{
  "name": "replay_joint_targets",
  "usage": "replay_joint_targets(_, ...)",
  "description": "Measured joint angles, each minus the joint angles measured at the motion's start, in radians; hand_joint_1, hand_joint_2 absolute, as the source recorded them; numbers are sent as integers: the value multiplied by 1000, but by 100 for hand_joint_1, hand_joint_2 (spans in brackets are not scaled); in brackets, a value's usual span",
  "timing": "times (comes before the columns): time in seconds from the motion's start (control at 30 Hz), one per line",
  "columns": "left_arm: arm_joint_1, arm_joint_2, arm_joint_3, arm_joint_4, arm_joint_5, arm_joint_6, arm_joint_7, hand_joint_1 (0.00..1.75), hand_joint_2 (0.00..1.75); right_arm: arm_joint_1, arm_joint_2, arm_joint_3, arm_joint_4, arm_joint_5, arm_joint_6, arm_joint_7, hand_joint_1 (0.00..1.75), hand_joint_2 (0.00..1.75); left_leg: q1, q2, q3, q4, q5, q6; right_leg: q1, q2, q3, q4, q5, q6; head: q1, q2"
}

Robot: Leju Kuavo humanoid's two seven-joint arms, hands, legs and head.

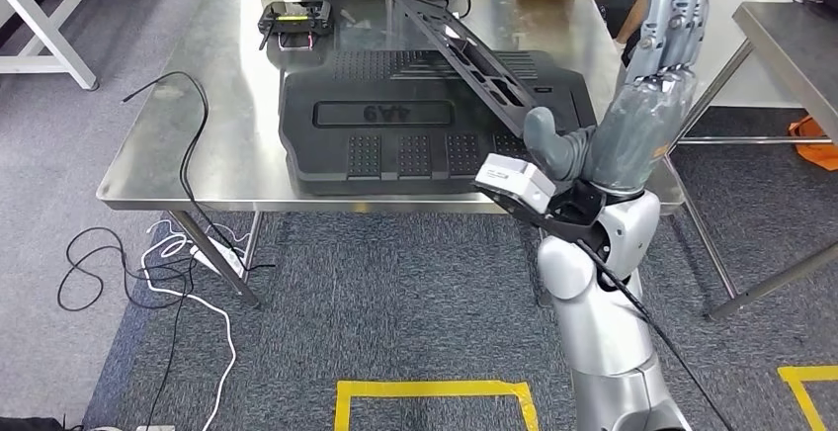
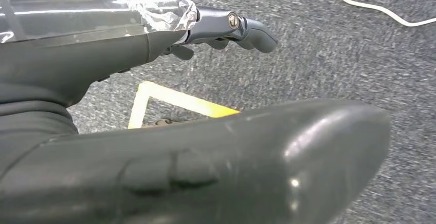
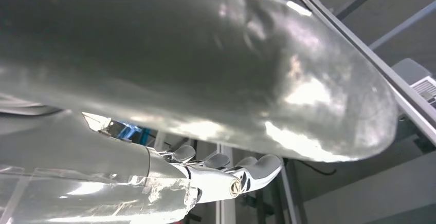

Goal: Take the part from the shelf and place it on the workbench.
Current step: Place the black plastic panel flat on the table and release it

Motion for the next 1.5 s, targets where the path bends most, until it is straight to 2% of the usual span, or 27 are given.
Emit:
replay_joint_targets(0.03, 0, 0, 0, 0, 0, 0, 0, 0, 0, 0, 0, 0, 0, 1, 0, 2, 0, 0, 0, 0, -10, 6, 4, -3, 0, 0, 48, -70, 21, -2, 2, 0)
replay_joint_targets(0.1, 0, 0, 0, 0, 0, 0, 0, 0, 0, 1, 0, 0, 0, 2, 0, 3, 0, 0, -2, -1, -24, 17, 14, -12, 4, 1, 125, -197, 29, -8, 4, 0)
replay_joint_targets(0.17, 0, 0, 0, 0, 0, 0, 0, 0, 0, 3, -1, 0, 0, 3, 0, 4, 0, 0, -4, -1, -31, 20, 27, -24, 9, 2, 140, -235, 22, -19, 3, 0)
replay_joint_targets(0.23, 1, 0, 0, 0, 0, 0, 0, 0, 0, 4, -2, 0, 0, 3, 0, 4, 0, 0, -4, -3, -39, 26, 25, -36, 5, 0, 128, -239, 37, -37, 0, 0)
replay_joint_targets(0.3, 3, 0, 0, 0, 0, 0, 0, 0, 0, 5, -2, 0, 0, 3, 0, 5, 0, 0, -1, -5, -62, 84, -41, -47, -1, -4, 107, -244, 59, -56, -7, 0)
replay_joint_targets(0.37, 4, 0, 0, 0, 0, 0, 0, 0, 0, 8, -2, 0, 0, 3, 0, 4, 0, 0, 3, -5, -93, 204, -139, -56, 0, -5, 78, -242, 80, -64, -15, 0)
replay_joint_targets(0.4, 4, 0, 0, 0, 0, 0, 0, 0, 0, 10, -2, 0, 0, 3, 0, 3, 0, 0, 5, -5, -101, 262, -166, -59, 1, -5, 64, -240, 90, -63, -17, 0)
replay_joint_targets(0.43, 5, 0, 0, 0, 0, 0, 0, 0, 0, 12, -2, 0, 0, 3, 0, 2, 0, 0, 5, -5, -99, 298, -170, -60, 1, -6, 49, -238, 100, -62, -18, 0)
replay_joint_targets(0.5, 5, 0, 0, 0, 0, 0, 0, 0, 0, 15, -2, 0, 0, 4, 0, 0, 0, 0, 7, -5, -46, 269, -122, -59, 0, -7, 22, -233, 117, -57, -20, 0)
replay_joint_targets(0.57, 4, 0, 0, 0, 0, 0, 0, 0, 0, 16, -2, 0, 0, 6, 0, -1, 0, 0, 8, -6, 58, 128, -88, -55, 2, -7, 2, -225, 131, -50, -21, 0)
replay_joint_targets(0.63, 2, 0, 0, 0, 0, 0, -1, 0, 0, 16, -2, 0, 0, 7, 0, -1, 0, 0, 4, -10, 131, 9, -102, -46, 3, -8, -7, -218, 144, -37, -20, 0)
replay_joint_targets(0.67, 2, 0, 0, 0, 0, 0, -1, 0, 0, 16, -2, 0, 0, 7, 0, -1, 0, 0, 1, -11, 141, -15, -109, -40, 3, -9, -8, -219, 151, -29, -19, 0)
replay_joint_targets(0.73, 4, 0, 0, 0, 0, 0, -1, 0, 0, 17, -2, 0, 0, 7, 0, -1, 0, 0, 1, -9, 127, -20, -98, -24, 1, -9, -14, -219, 157, -14, -19, 0)
replay_joint_targets(0.77, 5, 0, 0, 0, 0, 0, -1, 0, 0, 18, -2, 0, 0, 7, 0, -1, 0, 0, 2, -6, 116, -21, -88, -14, 0, -8, -23, -205, 137, -9, -17, 0)
replay_joint_targets(0.87, 5, 0, 0, 0, 0, 0, -2, 0, 0, 21, -2, 0, 0, 7, 0, -1, 0, 0, 0, 1, 73, -22, -55, 7, -1, -5, -69, -59, -6, -2, -8, 0)
replay_joint_targets(0.9, 5, 0, 0, 0, 0, 0, -2, 0, 0, 22, -2, 0, 0, 7, 0, -1, 0, 0, -2, 2, 56, -21, -43, 9, -1, -4, -81, 7, -39, -1, -6, 0)
replay_joint_targets(0.93, 5, 0, 0, 0, 0, 0, -2, 0, 0, 23, -2, 0, 0, 7, 0, -1, 0, 0, -4, 2, 40, -18, -32, 10, 0, -4, -82, 57, -46, -1, -5, 0)
replay_joint_targets(1.0, 6, 0, 0, 0, 0, 0, -2, 0, 0, 26, -2, 0, 0, 8, 0, 0, 0, 0, -8, 3, 7, -10, -13, 10, 1, -3, -41, 62, 0, -6, -4, 0)
replay_joint_targets(1.07, 5, -1, 0, 0, 0, 0, -2, 0, 0, 26, -2, 0, 0, 8, 0, 1, 0, 0, -10, 3, -14, 0, 2, 6, 6, -3, 65, -67, 38, -19, -2, 0)
replay_joint_targets(1.13, 5, -2, 0, 0, 0, 0, -2, 0, 0, 25, -2, 0, -1, 9, 0, 3, 0, 0, -13, 2, -24, 7, 17, -2, 13, -3, 162, -213, 22, -30, -1, 0)
replay_joint_targets(1.17, 5, -2, 0, 0, 0, 0, -2, 0, 0, 26, -2, 0, -2, 9, 0, 4, 0, 0, -13, 2, -28, 7, 25, -7, 17, -3, 183, -252, 12, -34, -1, 0)
replay_joint_targets(1.23, 6, -2, 0, 0, 0, 0, -2, 0, 0, 26, -2, 0, -2, 9, 0, 7, 0, 0, -12, 1, -32, 7, 36, -19, 16, -5, 180, -270, 21, -44, -2, 0)
replay_joint_targets(1.27, 6, -2, 0, 0, 0, 0, -2, 0, 0, 27, -2, 0, -2, 9, 0, 9, 0, 0, -11, -1, -39, 17, 22, -25, 13, -7, 172, -272, 32, -51, -3, 0)
replay_joint_targets(1.33, 7, -2, 0, 0, 0, 0, -2, 0, 0, 27, -1, 0, -2, 9, 0, 10, 0, 0, -8, -4, -69, 93, -58, -38, 7, -11, 147, -274, 55, -64, -11, 0)
replay_joint_targets(1.4, 7, -2, 0, 0, 0, 0, -2, 0, 0, 28, -1, 1, -2, 10, 0, 12, 0, 0, -2, -4, -106, 224, -146, -49, 7, -11, 114, -267, 76, -69, -17, 0)
replay_joint_targets(1.43, 7, -2, 0, 0, 0, 0, -2, 0, 0, 29, -1, 1, -2, 9, 0, 13, 0, 0, 1, -4, -113, 277, -159, -53, 7, -11, 97, -263, 86, -68, -17, 0)
replay_joint_targets(1.5, 7, -2, 0, 0, 0, 0, -2, 0, 0, 32, -1, 1, -2, 10, 0, 14, 0, 0, 7, -4, -84, 295, -120, -58, 4, -11, 61, -251, 103, -62, -18, 0)
